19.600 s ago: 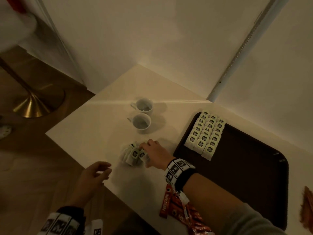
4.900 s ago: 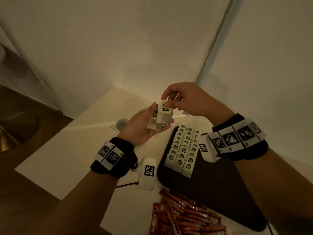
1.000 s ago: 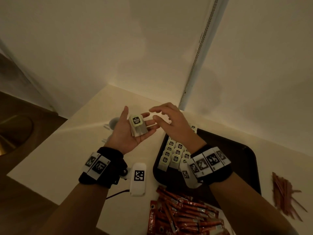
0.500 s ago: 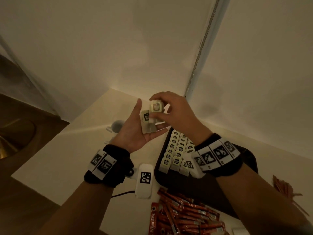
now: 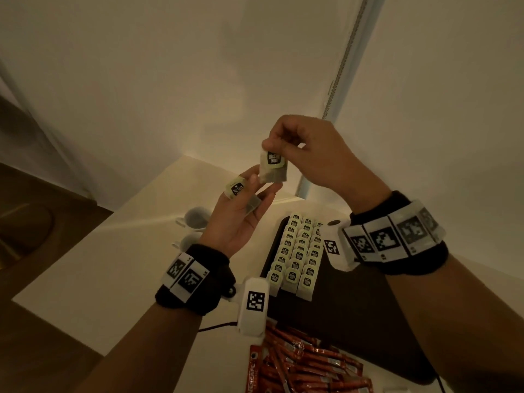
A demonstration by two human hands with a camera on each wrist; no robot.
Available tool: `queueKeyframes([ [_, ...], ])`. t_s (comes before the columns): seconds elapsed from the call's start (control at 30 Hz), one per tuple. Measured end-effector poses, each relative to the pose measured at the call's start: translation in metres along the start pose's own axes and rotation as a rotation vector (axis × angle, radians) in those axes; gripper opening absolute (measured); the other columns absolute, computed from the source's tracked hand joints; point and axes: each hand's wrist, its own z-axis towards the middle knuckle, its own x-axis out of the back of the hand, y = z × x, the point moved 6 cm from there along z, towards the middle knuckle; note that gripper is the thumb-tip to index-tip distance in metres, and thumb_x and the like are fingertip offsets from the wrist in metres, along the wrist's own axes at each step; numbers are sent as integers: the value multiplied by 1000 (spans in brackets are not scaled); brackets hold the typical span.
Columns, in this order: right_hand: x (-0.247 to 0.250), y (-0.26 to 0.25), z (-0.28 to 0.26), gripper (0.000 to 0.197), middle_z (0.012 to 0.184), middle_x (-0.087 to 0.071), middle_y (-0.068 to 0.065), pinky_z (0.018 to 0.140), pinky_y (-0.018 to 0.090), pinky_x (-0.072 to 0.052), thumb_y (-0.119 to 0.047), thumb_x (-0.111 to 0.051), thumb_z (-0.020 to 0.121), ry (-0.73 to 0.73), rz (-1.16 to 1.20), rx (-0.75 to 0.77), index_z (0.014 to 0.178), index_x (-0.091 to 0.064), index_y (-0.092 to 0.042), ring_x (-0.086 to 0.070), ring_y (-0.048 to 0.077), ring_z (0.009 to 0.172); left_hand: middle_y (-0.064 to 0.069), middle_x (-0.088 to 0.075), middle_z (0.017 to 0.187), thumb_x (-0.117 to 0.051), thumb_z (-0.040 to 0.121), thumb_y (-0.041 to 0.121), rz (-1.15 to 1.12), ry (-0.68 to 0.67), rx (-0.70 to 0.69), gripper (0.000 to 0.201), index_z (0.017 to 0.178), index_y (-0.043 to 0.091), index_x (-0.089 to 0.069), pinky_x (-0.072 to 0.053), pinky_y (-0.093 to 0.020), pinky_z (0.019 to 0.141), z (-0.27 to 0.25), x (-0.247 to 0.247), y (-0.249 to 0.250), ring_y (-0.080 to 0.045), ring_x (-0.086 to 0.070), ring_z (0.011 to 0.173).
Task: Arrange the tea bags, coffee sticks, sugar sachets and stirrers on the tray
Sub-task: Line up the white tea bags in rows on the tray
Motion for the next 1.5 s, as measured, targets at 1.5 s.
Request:
queueKeyframes([
  [1.5, -1, 20, 0, 5, 71, -64, 0, 50, 17, -50, -12, -66, 86, -117, 68, -302, 87, -63, -8, -61, 3, 53, -1, -73, 85, -63, 78, 13, 94, 100, -76, 24, 103, 11, -61, -53, -16, 58, 3, 3, -4, -14, -70, 80],
])
